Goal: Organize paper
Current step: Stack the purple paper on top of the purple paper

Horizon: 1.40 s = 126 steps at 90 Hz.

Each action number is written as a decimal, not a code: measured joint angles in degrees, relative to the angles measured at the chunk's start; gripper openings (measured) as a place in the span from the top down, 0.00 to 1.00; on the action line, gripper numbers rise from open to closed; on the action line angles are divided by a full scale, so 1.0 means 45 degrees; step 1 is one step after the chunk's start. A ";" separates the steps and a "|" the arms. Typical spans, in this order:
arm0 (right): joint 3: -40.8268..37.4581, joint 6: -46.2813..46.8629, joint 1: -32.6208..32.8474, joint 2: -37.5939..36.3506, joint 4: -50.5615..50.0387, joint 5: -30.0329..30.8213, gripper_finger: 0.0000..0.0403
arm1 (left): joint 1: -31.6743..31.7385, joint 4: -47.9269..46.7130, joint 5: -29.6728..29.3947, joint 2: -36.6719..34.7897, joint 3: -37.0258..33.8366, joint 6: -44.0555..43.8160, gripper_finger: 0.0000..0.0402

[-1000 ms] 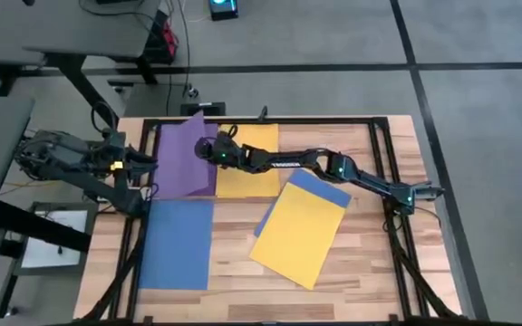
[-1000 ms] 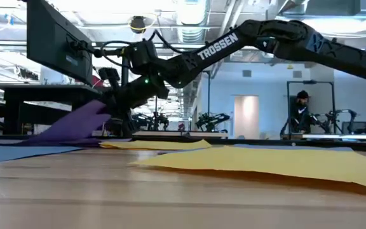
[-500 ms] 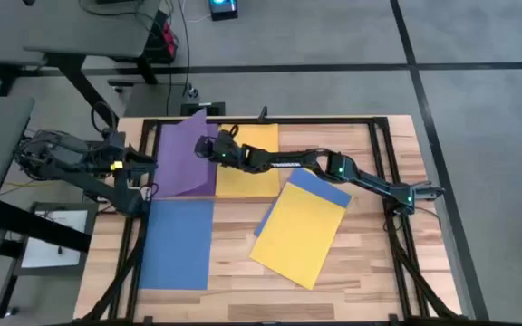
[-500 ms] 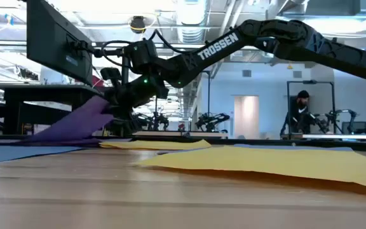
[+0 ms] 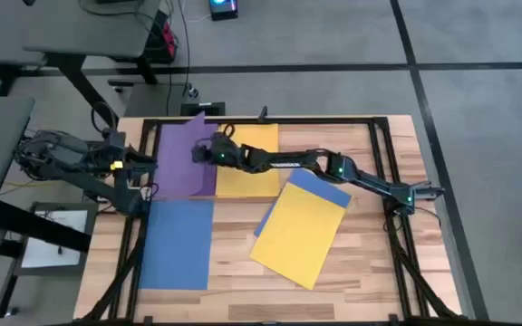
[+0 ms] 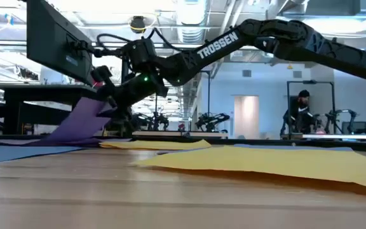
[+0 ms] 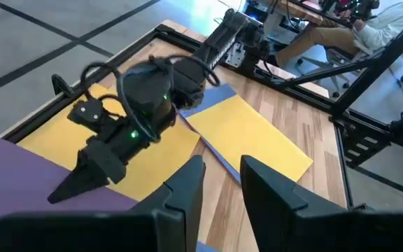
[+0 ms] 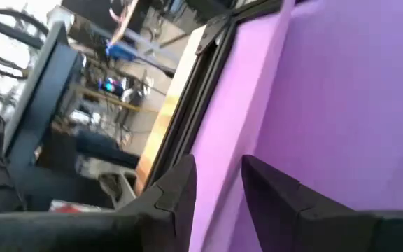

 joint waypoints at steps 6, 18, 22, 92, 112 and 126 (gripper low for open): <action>0.0247 -0.0037 -0.0115 -0.0011 -0.0896 -0.0077 0.73 | 0.0000 0.0000 0.0000 0.0000 0.0000 0.0000 0.80; 0.0517 -0.0029 -0.0443 0.0018 -0.2239 -0.0770 0.73 | 0.0000 -0.0057 0.0000 -0.0005 0.0000 0.0000 0.80; 0.0585 -0.0030 -0.0548 0.0018 -0.2571 -0.1220 0.73 | 0.0000 -0.0125 0.0000 -0.0005 0.0000 0.0000 0.80; 0.0585 -0.1187 -0.1677 -0.0694 -0.5036 -0.4510 0.73 | 0.0002 -0.0408 0.0010 -0.0003 0.0005 -0.0053 0.80; 0.0575 -0.1765 -0.2088 -0.0842 -0.5926 -0.5453 0.73 | 0.0000 -0.0706 0.0015 -0.0005 0.0005 -0.0222 0.80; 0.0571 -0.1935 -0.1929 -0.0866 -0.6170 -0.5677 0.73 | 0.0002 -0.0769 0.0015 -0.0005 0.0005 -0.0335 0.80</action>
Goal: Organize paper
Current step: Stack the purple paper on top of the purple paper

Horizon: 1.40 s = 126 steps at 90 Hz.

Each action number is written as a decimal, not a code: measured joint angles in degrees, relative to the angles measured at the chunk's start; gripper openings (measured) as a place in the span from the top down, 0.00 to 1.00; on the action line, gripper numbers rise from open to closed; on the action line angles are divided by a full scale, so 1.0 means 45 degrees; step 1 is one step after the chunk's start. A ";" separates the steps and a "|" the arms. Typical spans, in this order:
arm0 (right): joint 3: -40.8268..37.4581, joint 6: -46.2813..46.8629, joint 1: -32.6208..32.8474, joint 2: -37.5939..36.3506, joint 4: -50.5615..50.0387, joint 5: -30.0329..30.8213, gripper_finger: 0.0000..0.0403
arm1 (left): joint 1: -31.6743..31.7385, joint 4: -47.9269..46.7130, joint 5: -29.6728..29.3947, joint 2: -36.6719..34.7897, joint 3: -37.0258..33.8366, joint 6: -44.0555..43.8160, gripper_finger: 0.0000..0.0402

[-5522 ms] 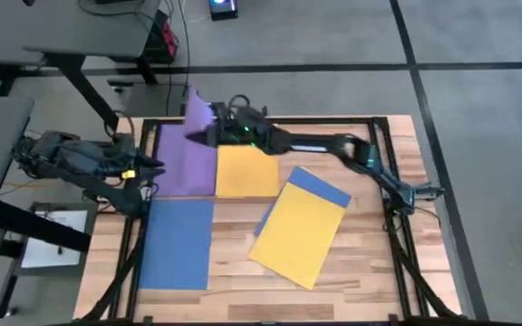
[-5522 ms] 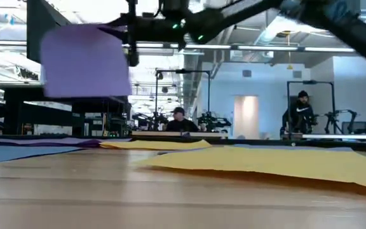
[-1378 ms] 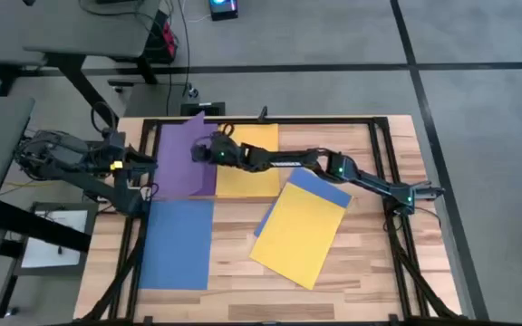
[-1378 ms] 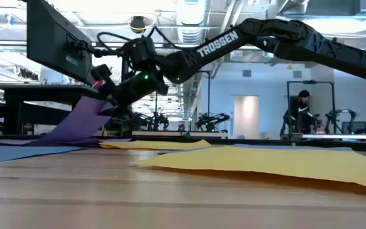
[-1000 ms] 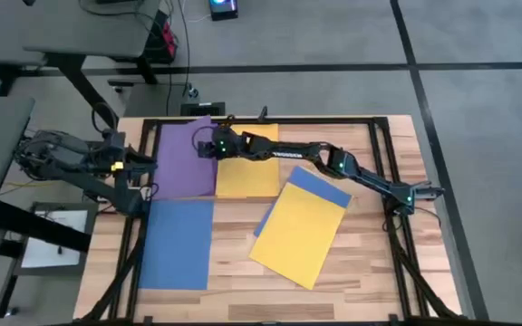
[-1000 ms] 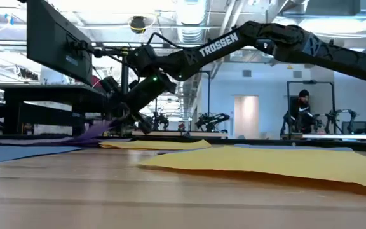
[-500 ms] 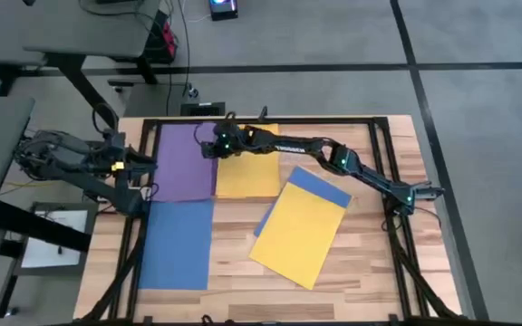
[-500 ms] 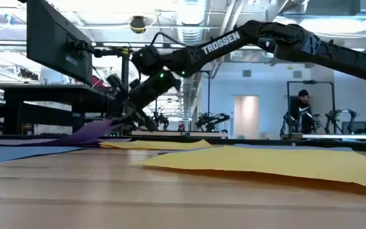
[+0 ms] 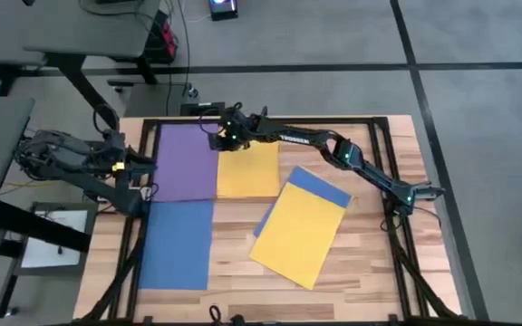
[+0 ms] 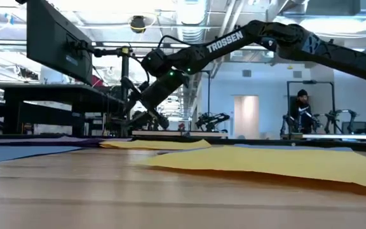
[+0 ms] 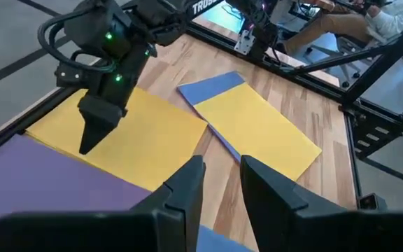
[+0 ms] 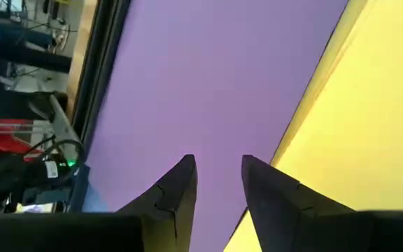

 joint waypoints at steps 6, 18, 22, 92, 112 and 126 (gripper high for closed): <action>0.0005 -0.0959 0.0222 -0.0015 -0.0261 -0.0121 0.73 | -0.0001 -0.0063 0.0000 0.0000 0.0000 0.0000 0.80; 0.0000 -0.3419 0.0775 -0.0010 -0.0695 -0.1000 0.73 | -0.0002 -0.0185 0.0000 0.0000 0.0000 -0.0003 0.80; 0.0000 -0.4185 0.0994 -0.0010 -0.0724 -0.1475 0.74 | 0.0003 -0.0212 0.0000 0.0000 0.0000 -0.0005 0.80; -0.0083 -0.9069 0.3093 0.0005 -0.1990 0.1948 1.00 | 0.0000 -0.0286 -0.0005 0.0001 0.0000 0.0035 0.80; -0.0083 -0.9424 0.3190 0.0010 -0.1213 0.1883 1.00 | -0.0002 -0.0290 -0.0005 0.0003 0.0000 0.0019 0.80; -0.0083 -0.9727 0.3120 -0.0007 -0.1906 0.1861 1.00 | 0.0001 -0.0287 -0.0005 0.0000 0.0000 0.0010 0.80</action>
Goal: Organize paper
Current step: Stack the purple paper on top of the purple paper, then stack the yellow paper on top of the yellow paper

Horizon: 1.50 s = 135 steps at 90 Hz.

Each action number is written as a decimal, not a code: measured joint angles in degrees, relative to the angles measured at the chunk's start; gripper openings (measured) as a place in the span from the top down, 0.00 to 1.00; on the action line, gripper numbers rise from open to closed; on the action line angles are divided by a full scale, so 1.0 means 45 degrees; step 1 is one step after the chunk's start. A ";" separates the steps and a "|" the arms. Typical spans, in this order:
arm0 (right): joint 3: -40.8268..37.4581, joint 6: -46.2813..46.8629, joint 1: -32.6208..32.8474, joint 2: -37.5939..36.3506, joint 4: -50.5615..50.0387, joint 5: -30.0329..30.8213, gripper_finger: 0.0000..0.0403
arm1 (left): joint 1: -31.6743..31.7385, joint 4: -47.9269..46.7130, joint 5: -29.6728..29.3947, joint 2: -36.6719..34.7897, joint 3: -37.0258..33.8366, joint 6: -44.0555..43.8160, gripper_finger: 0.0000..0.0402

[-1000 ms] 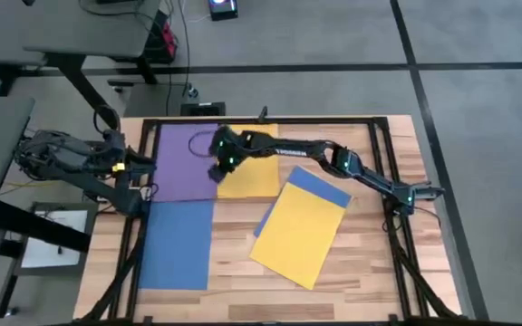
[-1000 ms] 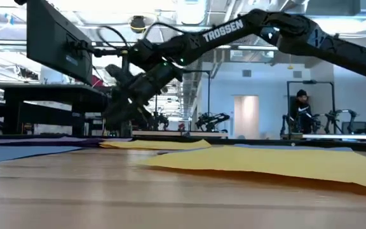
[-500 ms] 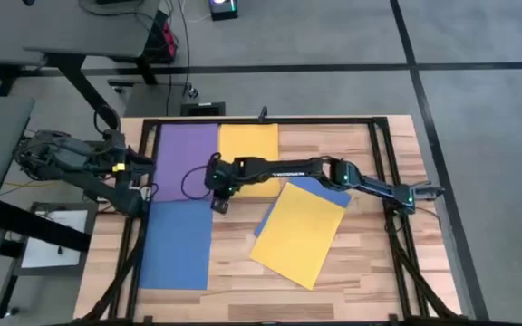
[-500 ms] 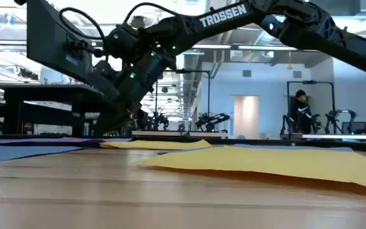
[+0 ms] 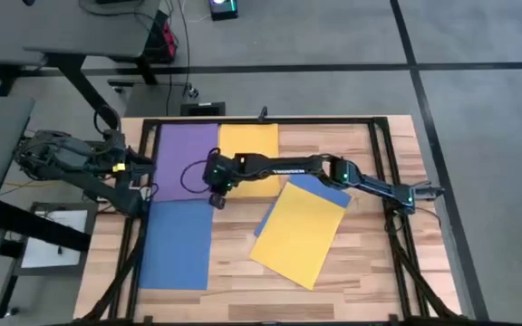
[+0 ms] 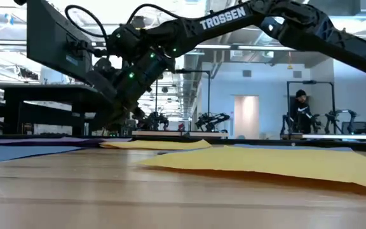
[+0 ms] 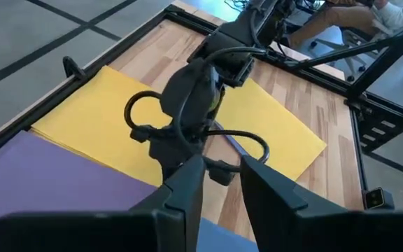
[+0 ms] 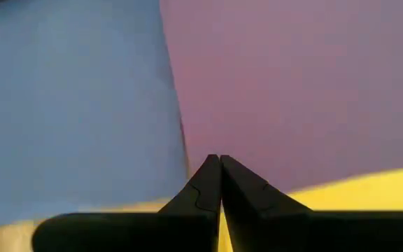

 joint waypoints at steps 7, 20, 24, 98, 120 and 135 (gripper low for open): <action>-0.0005 -0.0028 -0.0088 -0.0062 -0.0235 -0.0538 1.00 | -0.0002 -0.0007 -0.0004 0.0000 0.0000 0.0023 0.80; 0.0010 -0.0009 -0.0003 -0.0030 -0.0446 -0.0902 1.00 | -0.0002 -0.0017 -0.0005 0.0000 0.0000 0.0024 0.80; -0.0003 0.0051 0.0032 0.0031 -0.0495 -0.0897 1.00 | -0.0001 -0.0017 -0.0005 0.0000 0.0000 -0.0007 0.80; -0.0272 0.0696 -0.0001 0.0560 0.1016 -0.0558 1.00 | 0.0002 0.0000 -0.0005 0.0003 0.0000 -0.0437 0.80; 0.0053 0.0642 -0.0187 0.0118 0.0416 -0.0617 1.00 | 0.0001 0.0002 -0.0005 0.0005 0.0000 -0.0452 0.80; 0.0053 0.0637 -0.0383 -0.1062 0.0628 -0.0637 1.00 | -0.0002 0.0012 -0.0005 0.0005 0.0000 -0.0304 0.80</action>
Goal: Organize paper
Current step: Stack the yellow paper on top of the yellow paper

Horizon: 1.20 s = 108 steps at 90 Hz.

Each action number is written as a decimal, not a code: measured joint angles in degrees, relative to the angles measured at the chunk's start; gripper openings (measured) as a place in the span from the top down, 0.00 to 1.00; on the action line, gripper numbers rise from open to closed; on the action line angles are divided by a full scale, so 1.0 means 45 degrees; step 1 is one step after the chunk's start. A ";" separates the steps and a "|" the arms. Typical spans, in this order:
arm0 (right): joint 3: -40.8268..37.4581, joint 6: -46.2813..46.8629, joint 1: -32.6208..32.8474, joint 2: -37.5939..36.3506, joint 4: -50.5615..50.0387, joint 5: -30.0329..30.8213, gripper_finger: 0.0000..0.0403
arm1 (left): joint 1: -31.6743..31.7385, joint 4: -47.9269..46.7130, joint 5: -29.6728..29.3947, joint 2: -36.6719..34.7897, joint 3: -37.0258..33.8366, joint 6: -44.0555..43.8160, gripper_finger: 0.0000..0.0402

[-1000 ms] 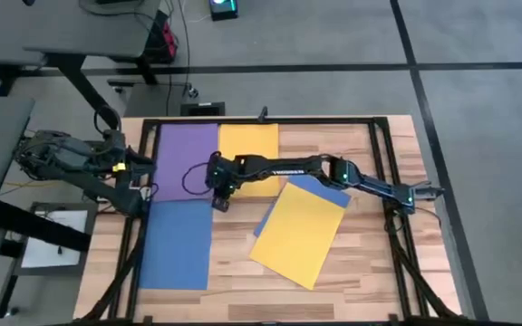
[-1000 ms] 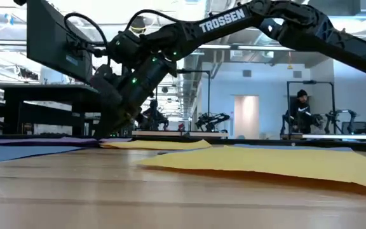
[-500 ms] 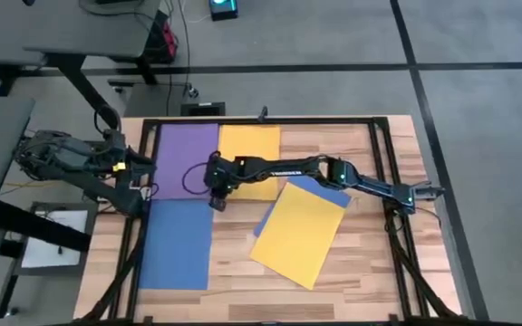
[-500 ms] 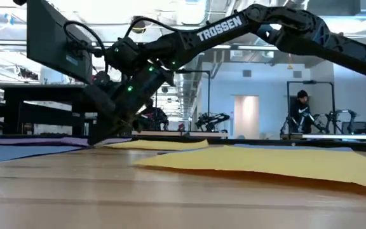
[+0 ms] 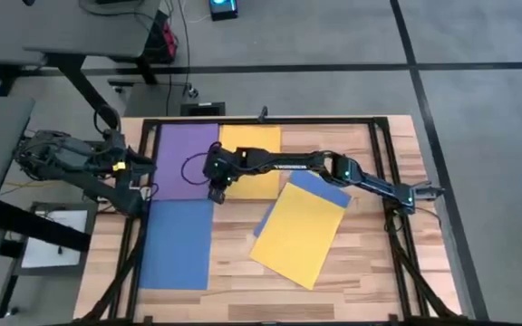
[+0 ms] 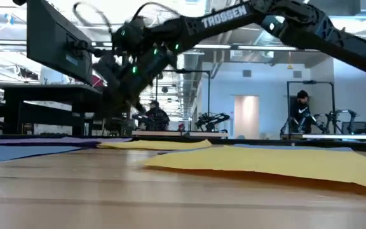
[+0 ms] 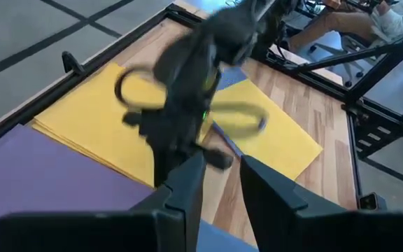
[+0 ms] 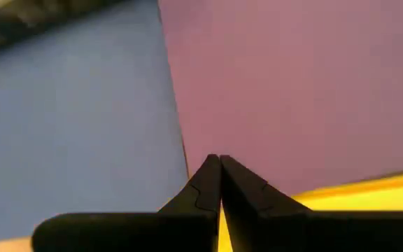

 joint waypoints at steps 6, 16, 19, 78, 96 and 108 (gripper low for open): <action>0.0000 -0.0005 -0.0089 -0.0720 -0.0190 -0.0004 1.00 | 0.0004 0.0012 0.0000 0.0000 0.0000 0.0116 0.80; 0.0000 -0.0300 -0.0269 -0.2040 -0.0785 -0.0013 1.00 | 0.0004 0.0047 0.0000 0.0000 0.0000 0.0366 0.80; 0.0000 -0.0329 -0.0332 -0.2461 -0.1015 -0.0014 1.00 | 0.0000 0.0111 0.0000 0.0000 0.0000 0.0434 0.80; -0.5424 0.2197 0.0038 -0.8624 -0.7664 0.3729 1.00 | 0.0166 0.0910 -0.0274 0.2572 -0.0005 0.0871 0.80; -1.1212 0.5386 0.0945 -1.2022 -0.5861 0.3822 1.00 | 0.1579 0.1822 0.0922 0.4250 -0.0005 0.1284 0.80; -1.4335 0.8423 0.1937 -1.4317 -0.4898 0.3773 1.00 | 0.2948 0.2715 0.3181 0.5742 -0.0005 0.1786 0.80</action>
